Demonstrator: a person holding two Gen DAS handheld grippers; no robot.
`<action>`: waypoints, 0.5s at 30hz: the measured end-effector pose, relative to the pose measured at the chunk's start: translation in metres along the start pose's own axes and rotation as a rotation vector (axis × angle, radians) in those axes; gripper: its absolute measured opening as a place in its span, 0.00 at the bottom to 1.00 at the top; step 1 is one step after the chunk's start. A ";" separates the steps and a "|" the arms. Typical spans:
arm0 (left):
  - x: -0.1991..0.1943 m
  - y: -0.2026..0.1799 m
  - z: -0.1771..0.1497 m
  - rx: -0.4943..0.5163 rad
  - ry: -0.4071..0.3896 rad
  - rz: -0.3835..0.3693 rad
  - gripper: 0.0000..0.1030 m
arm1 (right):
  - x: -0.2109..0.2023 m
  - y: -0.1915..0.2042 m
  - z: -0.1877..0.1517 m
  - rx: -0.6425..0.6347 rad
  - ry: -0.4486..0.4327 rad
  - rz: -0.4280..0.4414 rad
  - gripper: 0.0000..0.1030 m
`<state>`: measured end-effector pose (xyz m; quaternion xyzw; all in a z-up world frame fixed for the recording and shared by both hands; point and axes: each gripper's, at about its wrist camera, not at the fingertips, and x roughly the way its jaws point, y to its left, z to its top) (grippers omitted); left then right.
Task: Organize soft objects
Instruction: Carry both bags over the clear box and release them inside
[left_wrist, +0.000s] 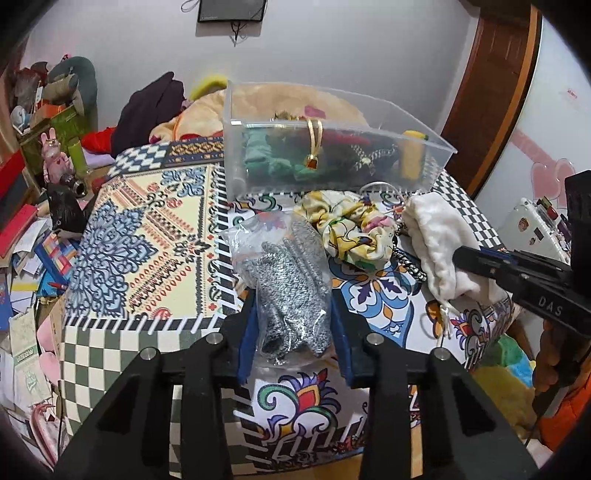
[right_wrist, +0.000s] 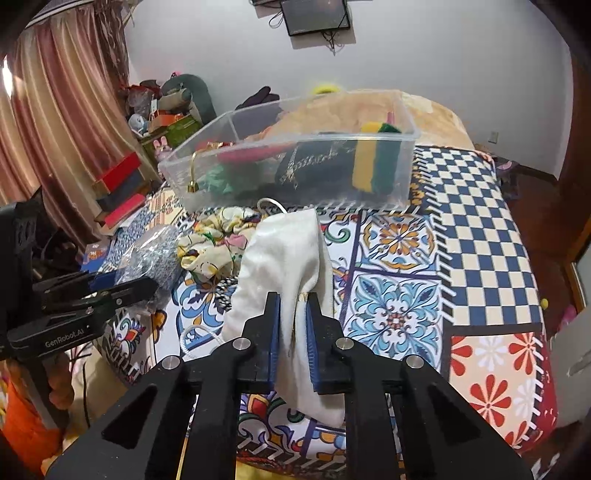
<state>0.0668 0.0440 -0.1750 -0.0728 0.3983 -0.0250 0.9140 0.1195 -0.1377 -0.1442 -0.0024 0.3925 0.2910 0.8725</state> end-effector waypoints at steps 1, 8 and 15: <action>-0.003 0.000 0.001 0.000 -0.009 0.002 0.35 | -0.003 -0.001 0.001 0.005 -0.009 -0.001 0.11; -0.029 0.006 0.014 -0.015 -0.084 0.007 0.35 | -0.027 -0.004 0.011 0.017 -0.083 -0.014 0.10; -0.048 0.007 0.036 -0.019 -0.164 0.000 0.35 | -0.030 -0.002 0.020 -0.004 -0.089 -0.040 0.11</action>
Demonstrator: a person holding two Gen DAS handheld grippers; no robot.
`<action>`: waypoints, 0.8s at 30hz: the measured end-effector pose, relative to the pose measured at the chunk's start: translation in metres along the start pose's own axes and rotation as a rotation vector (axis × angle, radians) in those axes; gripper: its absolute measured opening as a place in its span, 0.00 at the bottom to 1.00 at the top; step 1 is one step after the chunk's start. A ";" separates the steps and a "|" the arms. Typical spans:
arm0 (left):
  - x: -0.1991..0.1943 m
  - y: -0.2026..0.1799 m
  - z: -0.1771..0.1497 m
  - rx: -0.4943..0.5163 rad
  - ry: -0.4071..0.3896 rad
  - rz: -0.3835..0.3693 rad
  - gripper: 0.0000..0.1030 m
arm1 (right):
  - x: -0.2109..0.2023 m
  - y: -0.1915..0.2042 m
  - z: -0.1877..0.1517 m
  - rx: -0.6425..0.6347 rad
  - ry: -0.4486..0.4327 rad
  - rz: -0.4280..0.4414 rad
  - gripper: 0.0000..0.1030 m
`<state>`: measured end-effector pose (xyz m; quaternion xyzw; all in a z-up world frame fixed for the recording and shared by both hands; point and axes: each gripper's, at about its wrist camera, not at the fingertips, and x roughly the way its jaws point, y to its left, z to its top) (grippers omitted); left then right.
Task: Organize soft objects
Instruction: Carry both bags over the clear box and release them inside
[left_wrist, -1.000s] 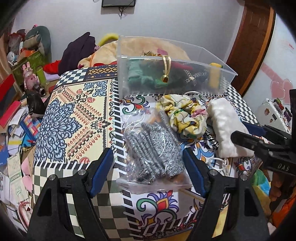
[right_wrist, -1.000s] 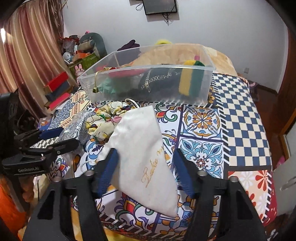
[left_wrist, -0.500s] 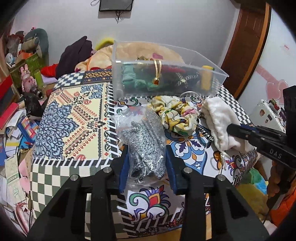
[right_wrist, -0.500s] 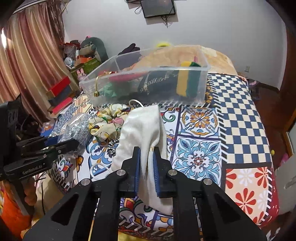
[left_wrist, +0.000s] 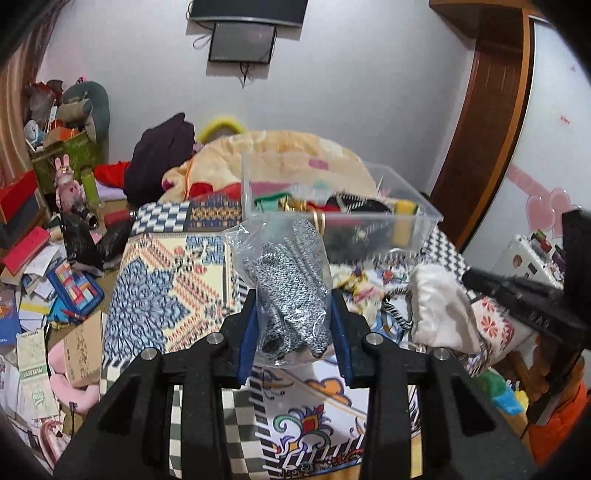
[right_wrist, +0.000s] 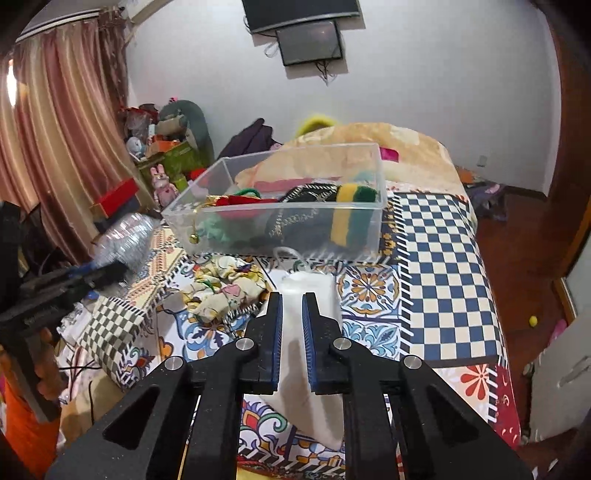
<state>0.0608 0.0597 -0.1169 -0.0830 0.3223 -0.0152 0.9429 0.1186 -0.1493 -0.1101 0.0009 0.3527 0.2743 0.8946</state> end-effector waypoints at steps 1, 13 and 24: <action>-0.001 0.000 0.002 0.001 -0.006 -0.001 0.35 | 0.005 -0.001 0.000 0.004 0.021 0.000 0.17; 0.002 -0.009 0.005 0.028 -0.010 -0.011 0.35 | 0.053 -0.016 -0.006 0.053 0.125 0.004 0.41; 0.005 -0.006 0.023 0.022 -0.055 -0.014 0.35 | 0.025 0.006 0.009 -0.025 0.030 0.030 0.14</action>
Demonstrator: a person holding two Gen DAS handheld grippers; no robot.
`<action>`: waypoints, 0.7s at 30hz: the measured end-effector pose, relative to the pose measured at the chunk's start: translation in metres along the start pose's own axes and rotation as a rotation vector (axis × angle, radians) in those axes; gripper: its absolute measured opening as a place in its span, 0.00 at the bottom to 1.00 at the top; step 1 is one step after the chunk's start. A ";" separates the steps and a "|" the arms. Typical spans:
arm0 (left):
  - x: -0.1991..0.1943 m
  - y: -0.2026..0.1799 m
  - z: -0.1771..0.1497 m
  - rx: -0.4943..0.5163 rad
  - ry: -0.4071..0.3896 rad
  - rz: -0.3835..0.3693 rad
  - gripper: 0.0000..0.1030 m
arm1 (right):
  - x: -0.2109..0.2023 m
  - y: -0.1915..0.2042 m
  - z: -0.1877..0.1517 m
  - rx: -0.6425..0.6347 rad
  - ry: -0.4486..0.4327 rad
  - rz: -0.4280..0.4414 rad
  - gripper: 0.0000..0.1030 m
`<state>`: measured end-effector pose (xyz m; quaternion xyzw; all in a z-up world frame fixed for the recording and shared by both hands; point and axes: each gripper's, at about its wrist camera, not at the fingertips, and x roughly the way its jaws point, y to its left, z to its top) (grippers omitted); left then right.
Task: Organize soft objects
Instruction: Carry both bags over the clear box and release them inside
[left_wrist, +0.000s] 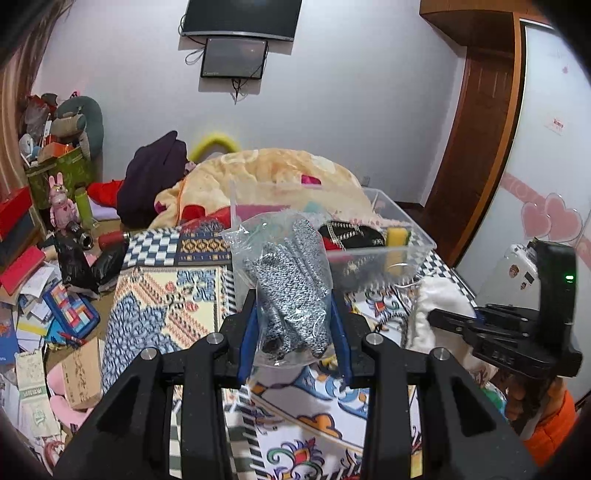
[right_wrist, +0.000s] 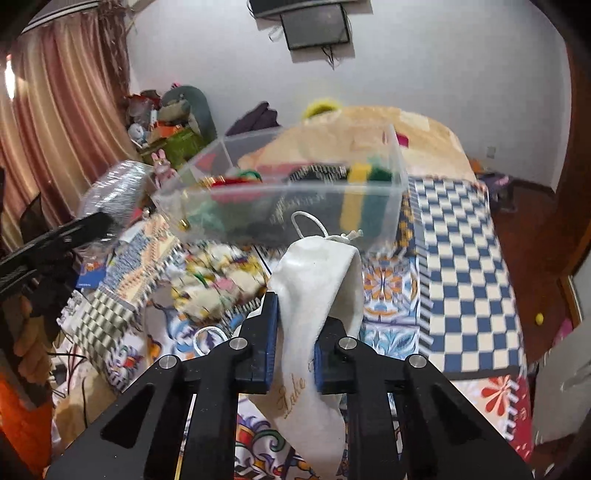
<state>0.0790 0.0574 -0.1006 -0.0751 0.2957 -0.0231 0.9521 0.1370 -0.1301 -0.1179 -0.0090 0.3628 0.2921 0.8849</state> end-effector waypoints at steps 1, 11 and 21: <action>0.000 0.000 0.004 0.001 -0.007 0.002 0.35 | -0.004 0.000 0.006 -0.008 -0.018 -0.001 0.14; 0.008 0.004 0.044 -0.007 -0.080 0.015 0.35 | -0.030 0.008 0.059 -0.064 -0.206 -0.023 0.14; 0.041 0.007 0.071 -0.002 -0.072 0.046 0.35 | -0.018 0.011 0.109 -0.075 -0.309 -0.072 0.14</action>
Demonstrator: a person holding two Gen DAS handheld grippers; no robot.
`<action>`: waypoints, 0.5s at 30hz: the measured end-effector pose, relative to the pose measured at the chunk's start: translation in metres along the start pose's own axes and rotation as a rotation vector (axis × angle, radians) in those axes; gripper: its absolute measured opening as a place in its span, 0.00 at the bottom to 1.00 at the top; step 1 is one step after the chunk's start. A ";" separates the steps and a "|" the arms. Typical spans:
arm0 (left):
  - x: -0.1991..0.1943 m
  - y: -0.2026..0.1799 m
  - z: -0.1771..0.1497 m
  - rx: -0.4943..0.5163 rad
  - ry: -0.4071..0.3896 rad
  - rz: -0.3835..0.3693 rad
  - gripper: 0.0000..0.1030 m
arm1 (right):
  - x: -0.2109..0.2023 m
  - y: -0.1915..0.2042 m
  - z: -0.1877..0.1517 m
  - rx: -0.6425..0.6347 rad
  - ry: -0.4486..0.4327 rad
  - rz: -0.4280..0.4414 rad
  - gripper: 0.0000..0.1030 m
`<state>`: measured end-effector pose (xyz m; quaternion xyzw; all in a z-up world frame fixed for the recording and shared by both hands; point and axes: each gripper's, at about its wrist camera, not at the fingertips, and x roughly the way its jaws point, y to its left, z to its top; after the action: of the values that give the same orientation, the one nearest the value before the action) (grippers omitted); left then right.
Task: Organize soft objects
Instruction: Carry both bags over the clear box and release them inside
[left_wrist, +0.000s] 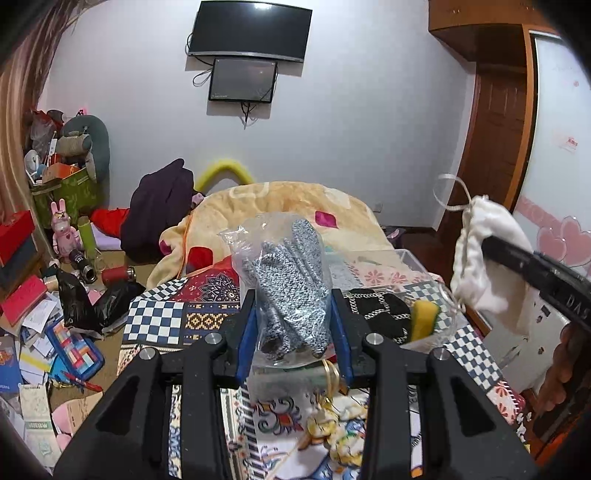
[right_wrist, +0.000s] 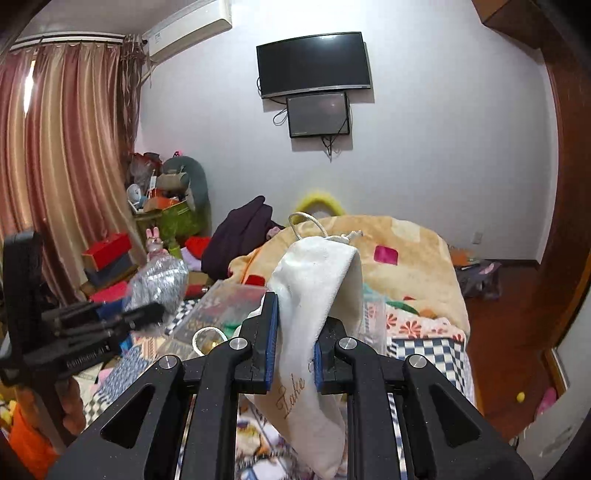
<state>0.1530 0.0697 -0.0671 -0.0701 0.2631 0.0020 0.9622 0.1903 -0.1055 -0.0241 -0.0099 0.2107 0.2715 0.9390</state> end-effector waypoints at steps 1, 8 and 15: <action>0.006 0.000 0.001 0.002 0.011 0.005 0.35 | 0.006 0.001 0.001 0.003 -0.001 -0.004 0.15; 0.037 -0.003 -0.001 0.008 0.067 0.008 0.35 | 0.047 0.010 -0.008 -0.004 0.081 -0.009 0.15; 0.061 -0.005 -0.010 0.036 0.125 0.020 0.35 | 0.073 0.015 -0.026 -0.032 0.186 -0.005 0.15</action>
<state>0.2010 0.0611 -0.1064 -0.0500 0.3232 0.0023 0.9450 0.2281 -0.0592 -0.0757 -0.0507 0.2924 0.2702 0.9159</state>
